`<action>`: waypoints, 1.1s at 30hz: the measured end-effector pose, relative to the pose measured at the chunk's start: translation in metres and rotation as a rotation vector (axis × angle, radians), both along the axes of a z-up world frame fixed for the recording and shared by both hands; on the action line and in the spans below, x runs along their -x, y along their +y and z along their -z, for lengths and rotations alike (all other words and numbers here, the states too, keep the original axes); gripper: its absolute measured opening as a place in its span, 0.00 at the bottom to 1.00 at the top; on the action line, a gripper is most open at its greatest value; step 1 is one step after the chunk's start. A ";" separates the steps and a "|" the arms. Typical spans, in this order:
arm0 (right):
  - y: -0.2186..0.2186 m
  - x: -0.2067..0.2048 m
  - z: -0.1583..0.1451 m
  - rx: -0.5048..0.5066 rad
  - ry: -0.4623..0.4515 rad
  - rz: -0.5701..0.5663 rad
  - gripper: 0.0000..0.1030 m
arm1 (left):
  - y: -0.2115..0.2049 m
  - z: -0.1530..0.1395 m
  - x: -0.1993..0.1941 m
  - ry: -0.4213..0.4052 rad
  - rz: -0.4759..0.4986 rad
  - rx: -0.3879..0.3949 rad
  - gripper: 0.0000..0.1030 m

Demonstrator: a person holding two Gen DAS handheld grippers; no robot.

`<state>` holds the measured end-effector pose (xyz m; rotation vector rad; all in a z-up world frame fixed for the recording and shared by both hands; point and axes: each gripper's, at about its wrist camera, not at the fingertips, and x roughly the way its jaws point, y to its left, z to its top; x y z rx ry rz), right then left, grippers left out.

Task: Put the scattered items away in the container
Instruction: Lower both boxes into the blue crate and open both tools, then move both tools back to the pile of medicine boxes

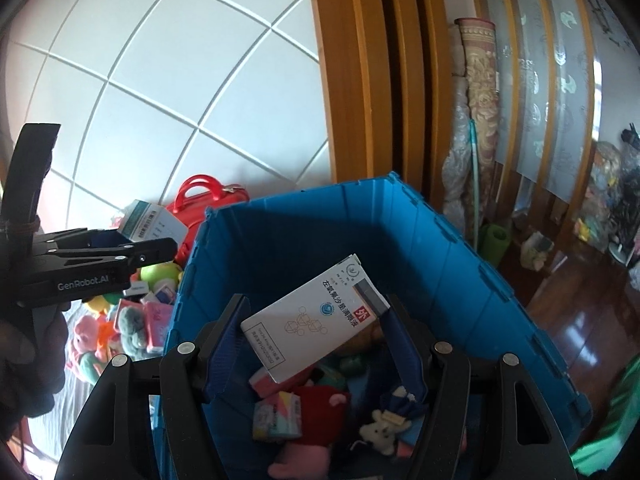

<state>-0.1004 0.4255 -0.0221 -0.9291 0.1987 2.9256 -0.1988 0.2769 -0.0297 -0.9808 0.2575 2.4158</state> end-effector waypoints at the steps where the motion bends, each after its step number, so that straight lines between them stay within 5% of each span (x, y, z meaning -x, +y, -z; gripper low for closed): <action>1: 0.002 0.000 0.001 0.000 -0.002 0.002 0.65 | 0.004 0.000 0.001 0.003 0.005 0.003 0.58; 18: 0.024 0.013 0.010 0.001 -0.027 0.036 0.66 | 0.035 -0.003 0.030 -0.008 0.030 -0.035 0.58; 19: 0.025 0.014 0.010 -0.005 -0.022 0.040 0.72 | 0.034 -0.005 0.032 -0.008 0.024 -0.060 0.61; 20: 0.024 0.014 0.010 -0.015 -0.019 0.046 0.92 | 0.034 -0.007 0.033 0.000 0.015 -0.062 0.82; 21: 0.024 0.015 0.010 -0.023 -0.014 0.051 1.00 | 0.035 -0.008 0.033 0.013 0.010 -0.060 0.97; 22: 0.025 0.014 0.009 -0.028 -0.007 0.053 1.00 | 0.034 -0.010 0.032 0.030 0.005 -0.066 1.00; 33: 0.025 0.018 0.012 -0.005 -0.013 0.022 1.00 | -0.008 0.005 0.040 -0.044 -0.090 -0.068 1.00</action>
